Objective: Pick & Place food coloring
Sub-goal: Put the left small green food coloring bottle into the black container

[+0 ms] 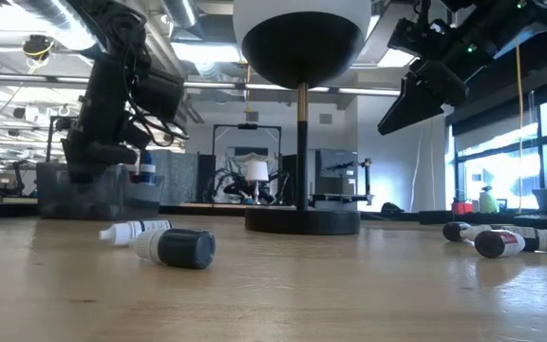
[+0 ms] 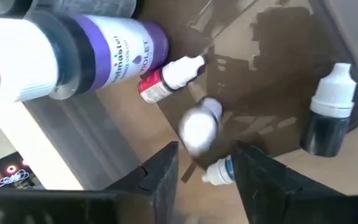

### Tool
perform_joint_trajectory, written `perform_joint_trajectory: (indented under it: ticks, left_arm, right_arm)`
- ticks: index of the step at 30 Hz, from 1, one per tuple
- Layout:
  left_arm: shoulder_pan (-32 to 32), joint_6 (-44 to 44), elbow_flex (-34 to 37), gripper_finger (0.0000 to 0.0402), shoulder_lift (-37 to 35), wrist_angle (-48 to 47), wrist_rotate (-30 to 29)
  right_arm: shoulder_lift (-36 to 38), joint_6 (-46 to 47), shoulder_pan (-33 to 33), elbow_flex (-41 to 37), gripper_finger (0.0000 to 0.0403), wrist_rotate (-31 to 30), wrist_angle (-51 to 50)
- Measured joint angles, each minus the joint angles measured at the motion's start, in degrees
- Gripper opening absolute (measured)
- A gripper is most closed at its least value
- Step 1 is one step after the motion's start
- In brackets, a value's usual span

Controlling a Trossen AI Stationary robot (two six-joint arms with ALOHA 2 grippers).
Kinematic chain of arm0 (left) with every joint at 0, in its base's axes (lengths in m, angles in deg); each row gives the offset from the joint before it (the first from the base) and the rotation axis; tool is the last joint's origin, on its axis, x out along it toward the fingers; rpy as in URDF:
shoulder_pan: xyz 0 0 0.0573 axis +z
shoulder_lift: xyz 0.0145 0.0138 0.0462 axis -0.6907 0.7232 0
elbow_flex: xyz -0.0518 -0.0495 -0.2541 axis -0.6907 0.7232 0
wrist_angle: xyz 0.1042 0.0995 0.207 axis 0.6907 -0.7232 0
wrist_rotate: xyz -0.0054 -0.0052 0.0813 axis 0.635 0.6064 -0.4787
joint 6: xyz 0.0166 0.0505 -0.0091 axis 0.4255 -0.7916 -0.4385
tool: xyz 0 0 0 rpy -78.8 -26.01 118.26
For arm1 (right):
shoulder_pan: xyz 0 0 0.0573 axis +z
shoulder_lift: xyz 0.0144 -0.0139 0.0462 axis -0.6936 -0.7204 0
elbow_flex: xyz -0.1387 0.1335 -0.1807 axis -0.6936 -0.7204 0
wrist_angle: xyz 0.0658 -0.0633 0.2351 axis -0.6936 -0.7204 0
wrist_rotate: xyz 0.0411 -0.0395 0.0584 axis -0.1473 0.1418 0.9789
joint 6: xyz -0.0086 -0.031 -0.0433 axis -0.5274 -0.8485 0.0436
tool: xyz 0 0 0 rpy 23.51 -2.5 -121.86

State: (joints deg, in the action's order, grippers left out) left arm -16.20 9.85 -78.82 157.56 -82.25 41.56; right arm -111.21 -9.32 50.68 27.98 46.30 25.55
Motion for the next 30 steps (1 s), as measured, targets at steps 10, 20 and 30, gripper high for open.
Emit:
perform_joint_trajectory:
  ticks: [10,20,30]
  left_arm:
    - [-6.8,7.0,-8.8,0.017,-8.4,-9.7,-11.8]
    - [-31.1,6.1,-9.7,0.0171,-15.7,3.8,-20.8]
    - [-57.5,11.2,-9.7,0.0171,-7.2,21.4,-24.4]
  right_arm:
    - [0.0,0.0,0.0,0.0,0.023,0.0,-0.4]
    - [0.0,0.0,0.0,0.0,0.023,0.1,-0.7]
    - [0.0,0.1,0.0,0.0,0.023,0.1,-1.8]
